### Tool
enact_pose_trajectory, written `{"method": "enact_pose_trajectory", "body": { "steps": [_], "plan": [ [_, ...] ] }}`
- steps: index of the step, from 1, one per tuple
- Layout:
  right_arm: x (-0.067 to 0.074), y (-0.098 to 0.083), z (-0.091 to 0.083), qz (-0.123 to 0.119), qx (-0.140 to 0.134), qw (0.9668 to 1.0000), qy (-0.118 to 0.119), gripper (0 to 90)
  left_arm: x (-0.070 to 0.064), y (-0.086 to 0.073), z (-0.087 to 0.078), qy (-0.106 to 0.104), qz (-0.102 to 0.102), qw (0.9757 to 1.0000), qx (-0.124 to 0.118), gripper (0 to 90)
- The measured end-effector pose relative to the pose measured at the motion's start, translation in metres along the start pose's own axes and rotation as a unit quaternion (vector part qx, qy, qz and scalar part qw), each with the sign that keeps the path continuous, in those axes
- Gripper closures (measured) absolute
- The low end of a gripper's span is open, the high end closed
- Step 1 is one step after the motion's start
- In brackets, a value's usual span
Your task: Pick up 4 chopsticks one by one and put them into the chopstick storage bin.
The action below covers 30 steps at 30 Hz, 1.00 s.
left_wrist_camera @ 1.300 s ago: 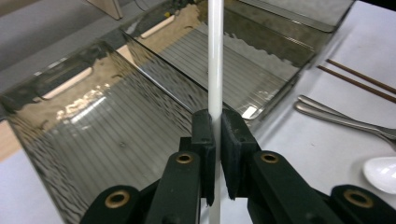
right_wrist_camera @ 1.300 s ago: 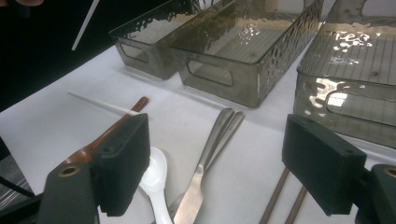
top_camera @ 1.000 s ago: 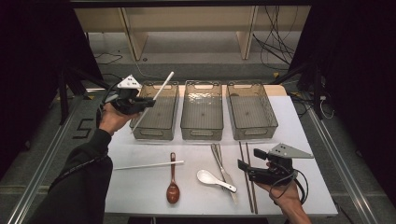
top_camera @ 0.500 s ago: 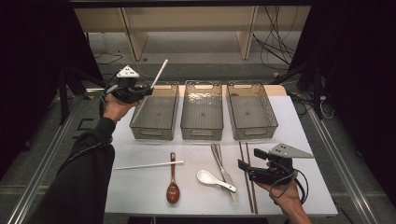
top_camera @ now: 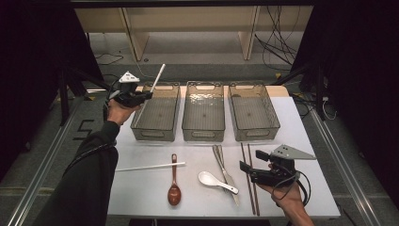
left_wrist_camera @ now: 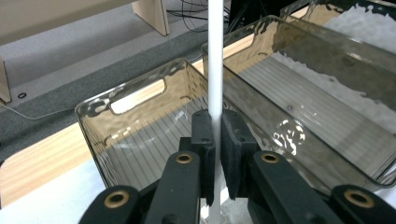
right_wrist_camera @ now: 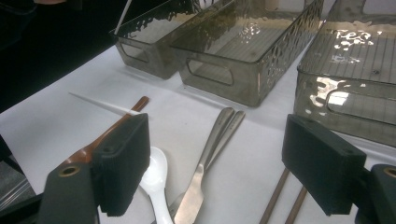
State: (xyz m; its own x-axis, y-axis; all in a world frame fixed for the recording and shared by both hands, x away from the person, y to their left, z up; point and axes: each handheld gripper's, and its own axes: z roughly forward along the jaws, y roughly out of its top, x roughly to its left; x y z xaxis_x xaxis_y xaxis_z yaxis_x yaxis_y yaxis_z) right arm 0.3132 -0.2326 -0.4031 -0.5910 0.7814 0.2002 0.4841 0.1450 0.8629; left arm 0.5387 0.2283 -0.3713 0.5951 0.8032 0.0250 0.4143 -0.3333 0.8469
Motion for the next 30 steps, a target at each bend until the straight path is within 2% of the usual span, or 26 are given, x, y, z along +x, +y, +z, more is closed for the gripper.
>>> {"method": "enact_pose_trajectory", "body": {
  "steps": [11,19,25,30],
  "plan": [
    [-0.001,0.0,0.001,-0.001,0.0,1.0,0.0,24.5,0.002,-0.01,0.007,-0.002,-0.012,0.9999,0.006,83.8],
    [-0.001,0.0,0.001,-0.001,0.0,1.0,0.0,24.5,0.002,-0.017,0.011,0.0,-0.012,0.9996,0.025,83.6],
    [-0.001,0.0,0.0,-0.001,0.0,1.0,0.001,24.5,0.002,-0.018,0.013,0.001,-0.014,0.9996,0.027,83.5],
    [-0.001,0.0,0.0,-0.001,0.0,1.0,0.0,24.5,0.001,-0.021,0.016,0.003,-0.011,0.9992,0.038,83.3]
  ]
}}
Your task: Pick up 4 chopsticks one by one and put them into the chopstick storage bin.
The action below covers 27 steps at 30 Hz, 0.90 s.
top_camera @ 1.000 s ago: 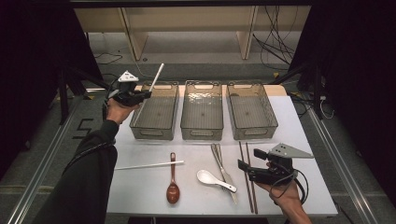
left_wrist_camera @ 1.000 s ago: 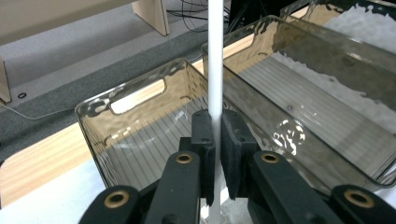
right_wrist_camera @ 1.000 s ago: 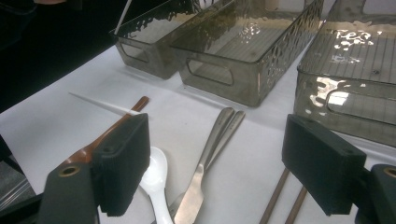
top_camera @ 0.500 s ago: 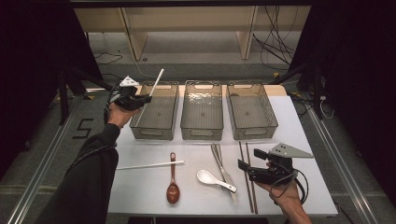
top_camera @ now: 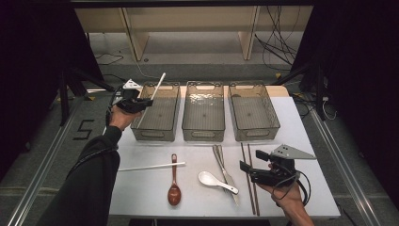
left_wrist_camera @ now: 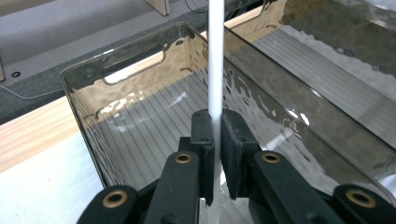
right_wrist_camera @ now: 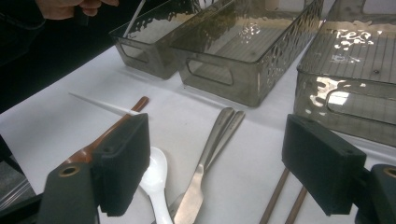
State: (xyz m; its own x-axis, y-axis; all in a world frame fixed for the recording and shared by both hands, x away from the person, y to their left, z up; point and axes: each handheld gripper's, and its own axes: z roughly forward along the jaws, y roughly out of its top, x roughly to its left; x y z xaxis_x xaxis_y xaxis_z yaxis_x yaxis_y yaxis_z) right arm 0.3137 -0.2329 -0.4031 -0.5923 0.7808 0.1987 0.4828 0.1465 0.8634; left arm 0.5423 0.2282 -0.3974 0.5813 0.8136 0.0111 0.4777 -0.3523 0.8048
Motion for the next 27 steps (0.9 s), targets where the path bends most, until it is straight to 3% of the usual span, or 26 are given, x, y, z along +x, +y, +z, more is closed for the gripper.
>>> {"method": "enact_pose_trajectory", "body": {
  "steps": [7,8,12,13,15,16,18,19,21,27],
  "plan": [
    [0.001,0.0,0.001,-0.001,0.003,1.0,0.002,24.5,0.0,-0.003,0.002,0.015,0.004,0.9997,0.021,81.4],
    [0.0,0.0,0.001,0.0,0.003,1.0,0.001,24.5,0.0,-0.003,0.001,0.019,0.003,0.9996,0.023,75.0],
    [-0.001,0.0,0.0,0.003,0.002,1.0,-0.001,24.5,-0.001,-0.003,-0.009,0.023,0.007,0.9994,0.025,66.4],
    [-0.001,0.0,0.0,0.003,0.002,1.0,-0.001,24.5,-0.001,-0.003,-0.013,0.018,-0.001,0.9996,0.02,66.4],
    [-0.001,0.0,0.0,0.001,0.001,1.0,-0.001,24.4,-0.004,-0.006,-0.022,-0.011,-0.036,0.9992,0.015,55.6],
    [-0.001,0.0,0.0,0.0,0.0,1.0,-0.001,24.5,-0.007,-0.007,-0.027,-0.016,-0.039,0.9989,0.019,51.7],
    [-0.001,0.0,0.0,0.001,0.002,1.0,-0.001,24.5,-0.016,-0.011,-0.037,-0.022,-0.024,0.9993,0.02,46.5],
    [-0.001,0.0,0.001,0.002,0.003,1.0,-0.001,24.4,-0.027,-0.013,-0.045,-0.03,-0.007,0.9989,0.035,41.5],
    [0.0,-0.001,0.001,0.002,0.004,1.0,-0.002,24.5,-0.033,-0.015,-0.049,-0.034,0.005,0.9984,0.044,38.7],
    [0.0,-0.001,0.0,0.0,0.004,1.0,-0.003,24.4,-0.061,-0.024,-0.064,-0.072,0.041,0.9934,0.079,27.8]
  ]
}}
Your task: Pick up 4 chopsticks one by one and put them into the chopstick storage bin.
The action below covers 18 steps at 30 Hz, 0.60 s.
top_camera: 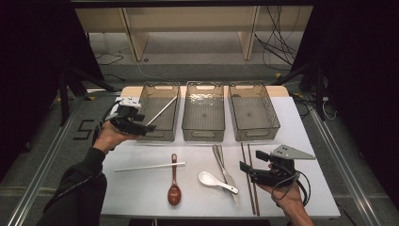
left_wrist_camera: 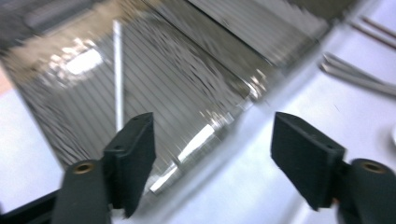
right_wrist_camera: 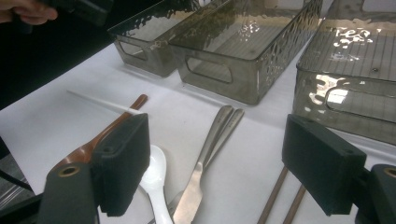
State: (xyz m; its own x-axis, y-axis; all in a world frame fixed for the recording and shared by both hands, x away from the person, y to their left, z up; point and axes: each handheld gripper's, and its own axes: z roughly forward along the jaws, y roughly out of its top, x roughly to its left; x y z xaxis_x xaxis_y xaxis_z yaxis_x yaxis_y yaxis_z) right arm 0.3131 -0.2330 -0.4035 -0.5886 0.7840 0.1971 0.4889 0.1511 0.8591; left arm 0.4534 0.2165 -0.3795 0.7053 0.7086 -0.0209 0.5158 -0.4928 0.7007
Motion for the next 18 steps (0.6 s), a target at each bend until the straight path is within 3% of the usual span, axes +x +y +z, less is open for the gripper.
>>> {"method": "enact_pose_trajectory", "body": {
  "steps": [7,15,18],
  "plan": [
    [0.001,0.001,0.0,-0.003,-0.002,1.0,0.003,24.4,-0.02,-0.017,-0.002,-0.029,0.026,0.9984,0.041,23.4],
    [0.001,0.002,0.0,-0.002,-0.003,1.0,0.001,24.4,-0.034,-0.028,0.013,-0.036,0.061,0.9939,0.085,22.2],
    [0.001,0.001,-0.001,-0.004,-0.004,1.0,0.001,24.4,-0.037,-0.032,0.016,-0.041,0.065,0.9929,0.091,21.8]
  ]
}}
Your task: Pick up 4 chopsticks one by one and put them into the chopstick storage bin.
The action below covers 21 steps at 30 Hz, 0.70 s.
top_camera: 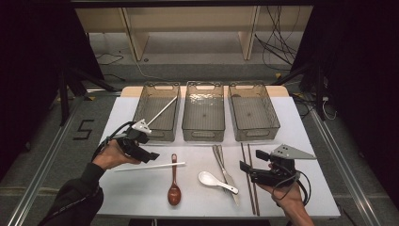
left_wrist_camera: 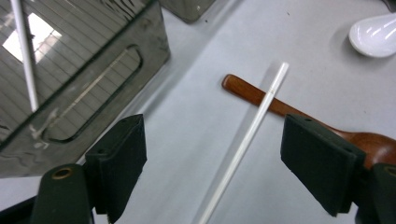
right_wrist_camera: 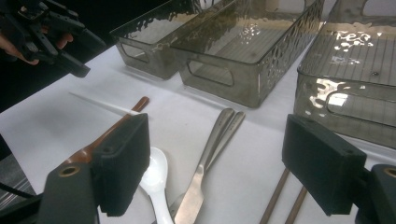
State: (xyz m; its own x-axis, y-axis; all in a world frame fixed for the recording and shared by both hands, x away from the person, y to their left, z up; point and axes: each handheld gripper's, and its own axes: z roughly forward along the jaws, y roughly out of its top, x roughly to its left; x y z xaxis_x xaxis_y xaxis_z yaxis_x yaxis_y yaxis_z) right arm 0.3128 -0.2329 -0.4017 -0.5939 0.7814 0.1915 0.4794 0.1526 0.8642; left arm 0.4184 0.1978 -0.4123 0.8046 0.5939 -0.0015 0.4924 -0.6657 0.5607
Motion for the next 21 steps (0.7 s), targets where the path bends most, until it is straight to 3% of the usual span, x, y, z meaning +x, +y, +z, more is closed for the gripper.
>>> {"method": "enact_pose_trajectory", "body": {
  "steps": [7,13,21],
  "plan": [
    [0.001,0.0,0.0,-0.001,0.001,1.0,0.0,24.4,-0.008,-0.004,0.007,-0.006,0.027,0.9992,0.029,21.0],
    [0.001,0.0,0.001,-0.001,0.001,1.0,0.0,24.4,-0.011,-0.007,0.013,-0.007,0.03,0.9988,0.039,22.0],
    [0.001,0.0,0.001,0.0,0.003,1.0,0.001,24.4,-0.018,-0.007,0.024,-0.005,0.052,0.9959,0.074,22.1]
  ]
}}
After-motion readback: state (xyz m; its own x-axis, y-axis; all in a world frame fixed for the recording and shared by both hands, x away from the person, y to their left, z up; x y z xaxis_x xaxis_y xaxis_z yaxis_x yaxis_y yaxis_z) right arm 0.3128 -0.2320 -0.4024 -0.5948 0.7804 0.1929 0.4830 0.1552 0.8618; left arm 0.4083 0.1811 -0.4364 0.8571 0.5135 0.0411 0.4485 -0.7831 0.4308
